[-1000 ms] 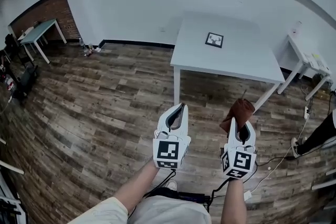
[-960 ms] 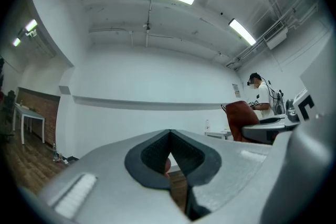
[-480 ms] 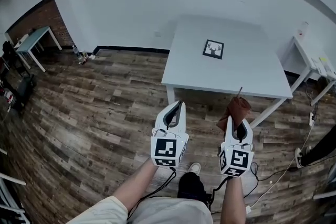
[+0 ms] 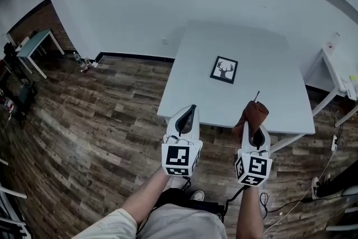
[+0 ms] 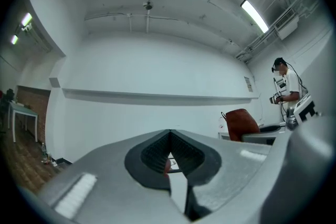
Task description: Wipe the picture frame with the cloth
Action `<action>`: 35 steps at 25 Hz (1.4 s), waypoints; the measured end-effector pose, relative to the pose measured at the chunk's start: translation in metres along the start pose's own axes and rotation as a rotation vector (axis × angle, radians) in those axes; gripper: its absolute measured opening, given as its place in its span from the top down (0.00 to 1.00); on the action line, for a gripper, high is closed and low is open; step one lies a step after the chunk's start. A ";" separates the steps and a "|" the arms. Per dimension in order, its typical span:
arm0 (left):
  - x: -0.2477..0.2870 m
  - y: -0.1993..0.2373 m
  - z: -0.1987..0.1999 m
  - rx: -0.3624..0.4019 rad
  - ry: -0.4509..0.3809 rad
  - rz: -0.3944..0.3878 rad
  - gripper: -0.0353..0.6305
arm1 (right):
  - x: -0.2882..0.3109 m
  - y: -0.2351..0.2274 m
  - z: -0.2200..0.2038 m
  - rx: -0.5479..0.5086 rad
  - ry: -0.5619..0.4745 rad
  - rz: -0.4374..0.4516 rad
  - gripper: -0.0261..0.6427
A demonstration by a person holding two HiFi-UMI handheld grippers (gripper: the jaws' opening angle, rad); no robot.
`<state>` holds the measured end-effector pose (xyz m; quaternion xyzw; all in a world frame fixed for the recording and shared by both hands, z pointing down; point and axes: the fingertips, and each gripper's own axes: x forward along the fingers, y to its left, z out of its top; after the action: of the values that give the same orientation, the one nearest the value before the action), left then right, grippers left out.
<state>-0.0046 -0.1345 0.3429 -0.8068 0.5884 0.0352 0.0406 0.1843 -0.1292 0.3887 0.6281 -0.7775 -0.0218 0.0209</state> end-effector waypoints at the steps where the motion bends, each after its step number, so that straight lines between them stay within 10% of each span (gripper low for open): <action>1: 0.011 0.004 -0.003 -0.003 0.005 0.003 0.95 | 0.012 -0.002 -0.001 -0.002 0.004 0.004 0.80; 19: 0.230 0.096 -0.058 -0.022 0.050 -0.057 0.95 | 0.252 -0.016 -0.041 -0.004 0.151 -0.015 0.80; 35: 0.270 0.107 -0.076 0.006 0.074 -0.026 0.95 | 0.379 -0.045 -0.123 0.085 0.444 0.031 0.80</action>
<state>-0.0237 -0.4309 0.3875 -0.8149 0.5792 0.0031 0.0216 0.1559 -0.5100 0.5105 0.6058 -0.7636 0.1502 0.1654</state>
